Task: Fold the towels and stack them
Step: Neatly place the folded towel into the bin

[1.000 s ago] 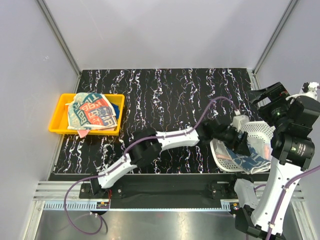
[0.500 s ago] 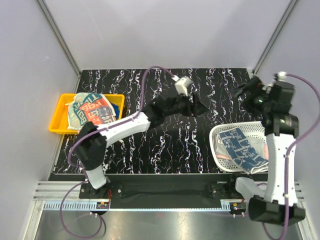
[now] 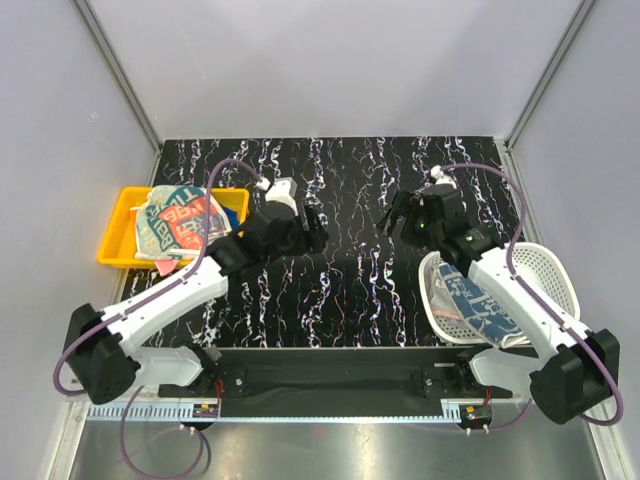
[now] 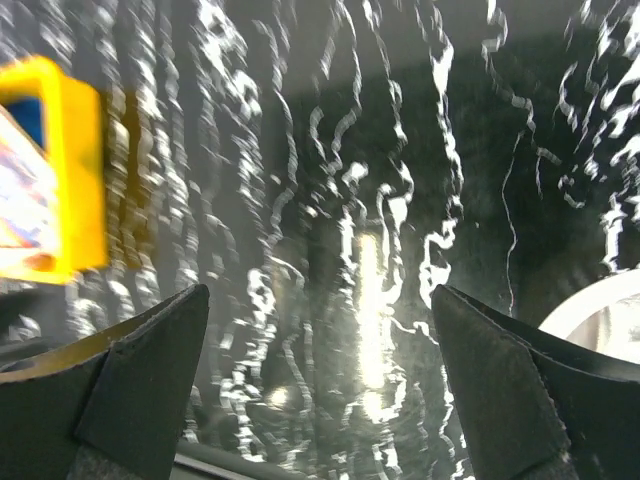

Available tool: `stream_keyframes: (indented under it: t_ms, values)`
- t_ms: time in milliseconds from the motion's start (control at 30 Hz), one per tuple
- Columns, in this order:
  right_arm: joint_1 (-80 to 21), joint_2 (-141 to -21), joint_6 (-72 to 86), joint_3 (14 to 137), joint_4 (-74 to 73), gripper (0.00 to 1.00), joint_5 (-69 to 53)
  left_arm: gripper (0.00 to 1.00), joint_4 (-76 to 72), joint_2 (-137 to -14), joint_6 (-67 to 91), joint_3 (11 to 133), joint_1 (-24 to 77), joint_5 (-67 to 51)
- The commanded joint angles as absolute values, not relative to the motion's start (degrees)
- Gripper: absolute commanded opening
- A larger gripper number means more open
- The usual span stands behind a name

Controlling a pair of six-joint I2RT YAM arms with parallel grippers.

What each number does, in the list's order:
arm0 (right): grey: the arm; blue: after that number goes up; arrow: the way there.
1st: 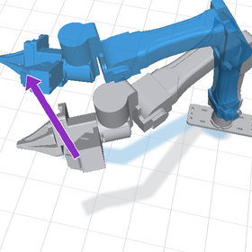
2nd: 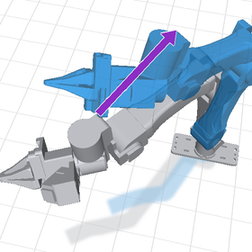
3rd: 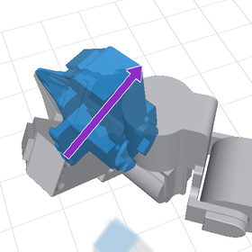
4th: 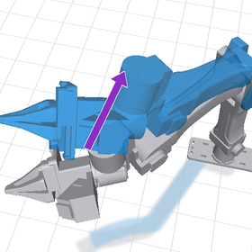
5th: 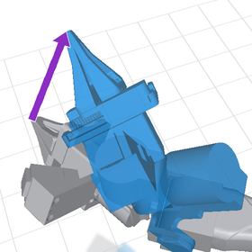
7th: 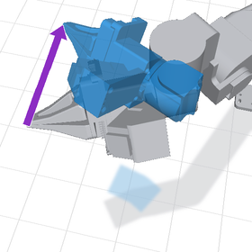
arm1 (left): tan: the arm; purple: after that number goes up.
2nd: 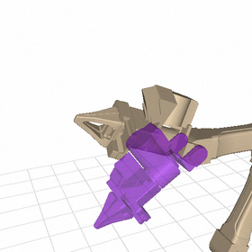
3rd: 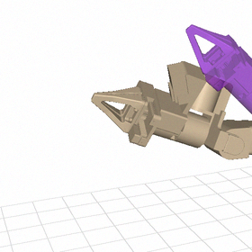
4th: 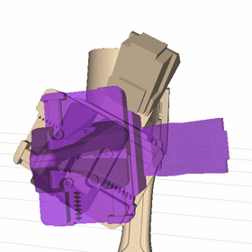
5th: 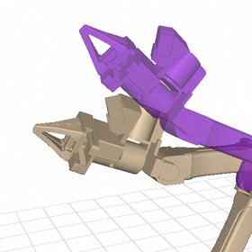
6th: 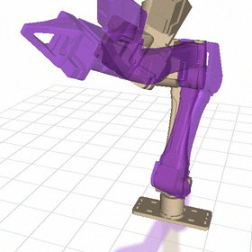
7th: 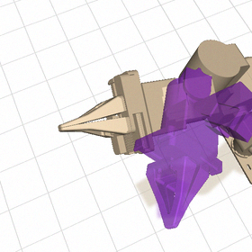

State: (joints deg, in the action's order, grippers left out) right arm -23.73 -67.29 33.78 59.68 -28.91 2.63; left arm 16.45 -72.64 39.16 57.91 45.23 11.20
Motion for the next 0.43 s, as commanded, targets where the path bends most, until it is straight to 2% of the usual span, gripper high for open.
stream_keyframes:
  t_ms: [0,167,400]
  values:
    - [-24.9,-66.9,32.0,53.0,-19.5,1.00,6.2,0.79,24.4,-67.2,35.2,56.1,45.2,18.8]
    - [-24.9,-67.3,31.5,49.1,-15.2,1.00,5.4,0.80,27.3,-60.2,34.0,52.4,44.7,20.4]
    - [-24.9,-65.4,30.6,47.9,-13.4,1.00,6.7,0.80,29.9,-57.9,32.9,52.4,44.8,20.5]
